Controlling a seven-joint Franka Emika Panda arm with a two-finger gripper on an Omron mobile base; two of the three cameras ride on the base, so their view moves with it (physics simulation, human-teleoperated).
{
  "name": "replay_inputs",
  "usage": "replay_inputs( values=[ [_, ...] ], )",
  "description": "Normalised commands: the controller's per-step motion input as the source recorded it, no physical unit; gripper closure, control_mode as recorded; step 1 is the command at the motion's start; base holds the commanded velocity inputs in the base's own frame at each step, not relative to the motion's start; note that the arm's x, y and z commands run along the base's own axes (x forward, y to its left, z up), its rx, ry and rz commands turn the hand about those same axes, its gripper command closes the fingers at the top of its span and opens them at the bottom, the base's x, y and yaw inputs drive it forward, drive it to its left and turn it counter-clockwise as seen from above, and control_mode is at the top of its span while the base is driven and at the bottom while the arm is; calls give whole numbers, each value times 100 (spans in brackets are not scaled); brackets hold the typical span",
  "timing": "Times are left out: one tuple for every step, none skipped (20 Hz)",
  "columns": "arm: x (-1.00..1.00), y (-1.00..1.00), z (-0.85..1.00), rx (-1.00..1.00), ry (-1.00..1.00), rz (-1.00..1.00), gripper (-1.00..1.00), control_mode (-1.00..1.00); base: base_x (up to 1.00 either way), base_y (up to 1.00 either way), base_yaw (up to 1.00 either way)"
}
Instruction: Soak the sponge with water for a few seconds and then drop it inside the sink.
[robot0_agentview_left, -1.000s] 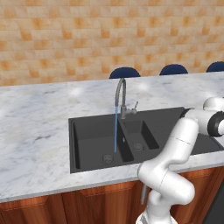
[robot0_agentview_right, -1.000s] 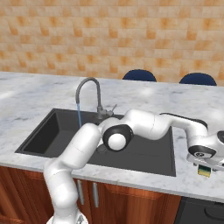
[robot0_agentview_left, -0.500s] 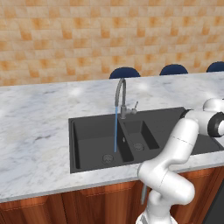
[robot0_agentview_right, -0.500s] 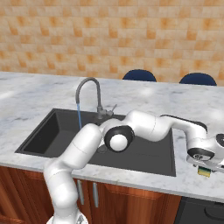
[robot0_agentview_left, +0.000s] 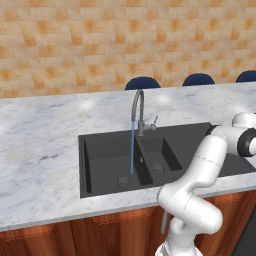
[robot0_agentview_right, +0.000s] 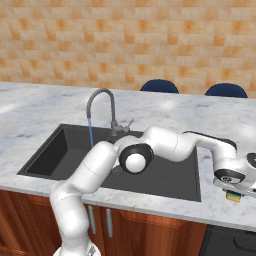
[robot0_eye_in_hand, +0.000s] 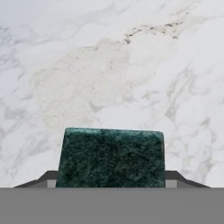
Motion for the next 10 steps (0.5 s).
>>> replay_inputs(
  values=[
    [0,0,0,0,0,0,100,-100,0,0,0],
    [0,0,0,0,0,0,100,-100,0,0,0],
    [0,0,0,0,0,0,100,-100,0,0,0],
    [0,0,0,0,0,0,100,-100,0,0,0],
    [0,0,0,0,0,0,100,-100,0,0,0],
    [0,0,0,0,0,0,100,-100,0,0,0],
    [0,0,0,0,0,0,100,-100,0,0,0],
    [0,0,0,0,0,0,100,-100,0,0,0],
    [0,0,0,0,0,0,100,-100,0,0,0],
    [0,0,9,0,0,6,100,-100,0,0,0]
  ],
)
